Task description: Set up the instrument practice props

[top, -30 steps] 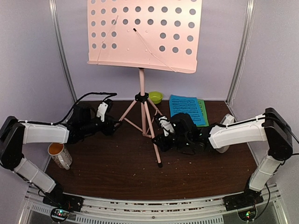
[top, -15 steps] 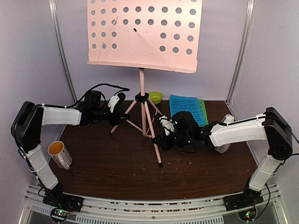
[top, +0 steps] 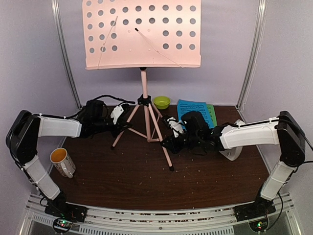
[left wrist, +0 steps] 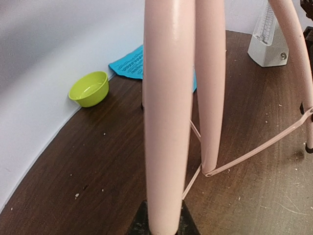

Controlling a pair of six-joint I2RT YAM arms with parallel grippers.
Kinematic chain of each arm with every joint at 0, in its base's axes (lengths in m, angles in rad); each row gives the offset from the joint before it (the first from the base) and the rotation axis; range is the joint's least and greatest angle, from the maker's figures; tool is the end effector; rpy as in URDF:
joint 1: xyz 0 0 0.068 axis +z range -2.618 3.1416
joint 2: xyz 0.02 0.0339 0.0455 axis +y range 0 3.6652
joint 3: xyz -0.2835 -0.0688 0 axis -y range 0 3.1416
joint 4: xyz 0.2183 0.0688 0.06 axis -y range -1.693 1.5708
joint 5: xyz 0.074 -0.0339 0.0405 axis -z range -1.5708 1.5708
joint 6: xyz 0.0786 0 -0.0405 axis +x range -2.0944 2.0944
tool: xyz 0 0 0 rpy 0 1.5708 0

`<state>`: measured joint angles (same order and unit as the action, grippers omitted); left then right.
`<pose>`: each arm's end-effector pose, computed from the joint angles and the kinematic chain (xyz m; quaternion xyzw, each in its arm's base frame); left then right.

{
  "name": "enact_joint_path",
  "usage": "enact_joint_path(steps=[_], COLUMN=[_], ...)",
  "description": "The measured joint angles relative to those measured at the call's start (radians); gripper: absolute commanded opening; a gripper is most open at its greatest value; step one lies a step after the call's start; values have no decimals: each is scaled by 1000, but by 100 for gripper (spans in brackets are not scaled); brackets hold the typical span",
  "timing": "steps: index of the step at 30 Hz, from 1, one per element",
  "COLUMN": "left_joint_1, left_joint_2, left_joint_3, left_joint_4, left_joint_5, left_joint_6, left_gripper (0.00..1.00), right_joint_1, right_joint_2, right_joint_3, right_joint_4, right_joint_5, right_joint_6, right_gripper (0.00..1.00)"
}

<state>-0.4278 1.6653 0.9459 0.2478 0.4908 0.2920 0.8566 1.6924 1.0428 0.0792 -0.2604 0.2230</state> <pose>0.3287 -0.1906 0.2319 0.4101 0.7295 -0.2411 0.4915 0.2406 0.3085 0.2297 -0.3302 0.8074 0.3421 0.3494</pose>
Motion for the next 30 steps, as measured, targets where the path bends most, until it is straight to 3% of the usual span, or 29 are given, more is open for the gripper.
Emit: enact_joint_path(steps=[11, 26, 30], left_joint_1=[3, -74, -84], left_joint_2=[-135, -202, -202], left_joint_3=[-147, -225, -228], left_joint_4=[32, 61, 69], left_joint_5=[-92, -178, -182], left_joint_6=[-52, -97, -106], left_gripper=[0, 0, 20], right_joint_1=[6, 6, 5], right_joint_2=[46, -9, -21], right_joint_3=[67, -26, -45], right_joint_4=[-46, -15, -2], right_joint_5=[-43, -50, -50], right_joint_6=[-39, -43, -40], right_gripper=[0, 0, 19])
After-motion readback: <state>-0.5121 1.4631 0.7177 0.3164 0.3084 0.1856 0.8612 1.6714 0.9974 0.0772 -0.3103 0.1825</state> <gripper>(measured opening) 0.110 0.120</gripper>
